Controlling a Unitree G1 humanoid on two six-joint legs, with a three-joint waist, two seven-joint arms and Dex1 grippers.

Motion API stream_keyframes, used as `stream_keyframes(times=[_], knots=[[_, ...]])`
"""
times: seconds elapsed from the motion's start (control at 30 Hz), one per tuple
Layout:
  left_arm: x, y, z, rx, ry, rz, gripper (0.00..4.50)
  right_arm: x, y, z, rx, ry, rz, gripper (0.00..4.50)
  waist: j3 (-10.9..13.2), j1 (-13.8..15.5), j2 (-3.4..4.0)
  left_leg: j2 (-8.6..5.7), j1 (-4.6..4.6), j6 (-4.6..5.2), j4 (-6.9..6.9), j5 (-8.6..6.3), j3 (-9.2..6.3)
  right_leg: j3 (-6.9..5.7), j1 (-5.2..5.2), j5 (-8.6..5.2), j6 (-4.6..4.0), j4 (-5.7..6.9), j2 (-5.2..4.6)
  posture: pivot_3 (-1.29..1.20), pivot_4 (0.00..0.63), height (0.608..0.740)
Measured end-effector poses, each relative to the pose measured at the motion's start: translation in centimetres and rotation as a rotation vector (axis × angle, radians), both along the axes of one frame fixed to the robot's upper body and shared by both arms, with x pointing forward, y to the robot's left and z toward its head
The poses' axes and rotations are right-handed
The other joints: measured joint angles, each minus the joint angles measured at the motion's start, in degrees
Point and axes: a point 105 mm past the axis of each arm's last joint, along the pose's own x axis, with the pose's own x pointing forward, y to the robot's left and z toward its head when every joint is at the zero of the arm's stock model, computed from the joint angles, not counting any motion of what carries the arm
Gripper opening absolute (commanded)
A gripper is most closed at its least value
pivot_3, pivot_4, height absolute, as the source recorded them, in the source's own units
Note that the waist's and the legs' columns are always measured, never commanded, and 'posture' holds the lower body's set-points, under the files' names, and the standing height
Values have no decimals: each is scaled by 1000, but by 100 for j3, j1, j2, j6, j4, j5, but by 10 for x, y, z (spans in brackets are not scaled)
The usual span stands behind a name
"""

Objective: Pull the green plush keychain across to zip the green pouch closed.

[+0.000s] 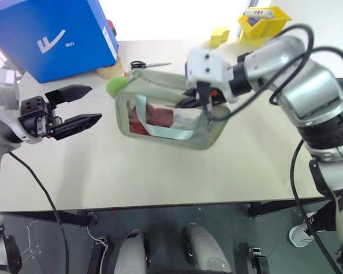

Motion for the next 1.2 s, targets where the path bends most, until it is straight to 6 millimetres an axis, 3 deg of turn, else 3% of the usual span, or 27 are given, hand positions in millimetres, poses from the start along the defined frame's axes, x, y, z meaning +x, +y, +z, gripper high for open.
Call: stream_keyframes(times=[0.23, 0.6, 1.1, 1.2], knots=[[0, -1, -1, 3, 1, 3, 4500, -8, 2, -24, -96, -74, 103, 28, 0, 28, 0, -1, -1, -2, 5, 1, 1, 0, 3, 0, 0, -1, -6, 0, 150, 737], [-1, -5, -4, 15, 25, -15, 4500, -22, 3, -30, -95, -41, 90, 28, -1, 24, -1, -1, 5, -9, 6, 5, -3, -2, 8, 0, 0, 4, -3, 0, 150, 737], [0, -7, -7, 26, 35, -18, 4500, -19, 5, -29, -48, -1, 54, 28, -1, 20, -1, 0, 8, -9, 7, 5, -2, -1, 9, 0, 0, 6, -2, 0, 150, 737], [0, -7, -7, 29, 34, -21, 4500, -17, 5, -29, -32, 15, 38, 1145, -1, 24, -1, -1, 8, -9, 7, 5, -2, -2, 9, 0, 0, 7, -2, 0, 150, 737]])
